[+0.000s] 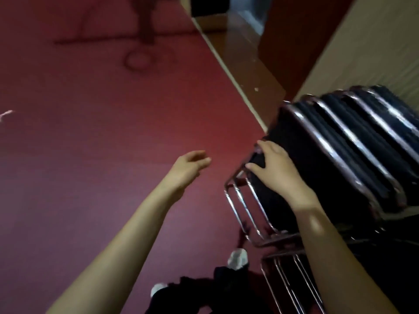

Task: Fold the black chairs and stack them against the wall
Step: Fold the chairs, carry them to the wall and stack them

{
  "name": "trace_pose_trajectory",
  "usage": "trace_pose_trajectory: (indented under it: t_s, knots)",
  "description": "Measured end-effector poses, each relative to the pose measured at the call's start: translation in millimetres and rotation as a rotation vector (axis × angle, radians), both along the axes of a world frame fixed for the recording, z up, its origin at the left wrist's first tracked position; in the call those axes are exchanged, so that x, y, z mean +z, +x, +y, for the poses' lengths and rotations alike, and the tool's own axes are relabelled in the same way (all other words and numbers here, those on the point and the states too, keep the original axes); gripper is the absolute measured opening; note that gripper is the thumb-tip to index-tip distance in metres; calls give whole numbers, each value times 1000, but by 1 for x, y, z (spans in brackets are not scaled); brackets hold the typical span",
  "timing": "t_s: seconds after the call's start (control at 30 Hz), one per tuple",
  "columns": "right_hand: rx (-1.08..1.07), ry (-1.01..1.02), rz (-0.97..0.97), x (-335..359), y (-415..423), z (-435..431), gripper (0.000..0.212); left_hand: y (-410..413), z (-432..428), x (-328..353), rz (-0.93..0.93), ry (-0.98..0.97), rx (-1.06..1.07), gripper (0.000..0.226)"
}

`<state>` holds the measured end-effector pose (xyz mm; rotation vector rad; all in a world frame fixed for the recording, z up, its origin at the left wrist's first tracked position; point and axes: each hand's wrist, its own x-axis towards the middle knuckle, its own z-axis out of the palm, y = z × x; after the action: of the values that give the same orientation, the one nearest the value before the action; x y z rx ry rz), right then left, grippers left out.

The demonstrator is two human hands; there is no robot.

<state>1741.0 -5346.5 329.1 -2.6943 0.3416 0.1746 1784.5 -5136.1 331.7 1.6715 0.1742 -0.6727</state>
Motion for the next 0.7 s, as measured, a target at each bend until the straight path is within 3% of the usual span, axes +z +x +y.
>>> trace_pose_trajectory:
  t_s: [0.3, 0.53, 0.7]
  knots:
    - [776, 179, 30, 11, 19, 409, 80, -131, 398, 31, -162, 255, 861, 47]
    - [1321, 196, 56, 13, -20, 677, 82, -275, 593, 21, -118, 347, 1412, 59]
    - [1555, 216, 73, 1, -47, 855, 81, -336, 731, 4, -50, 398, 1676, 63]
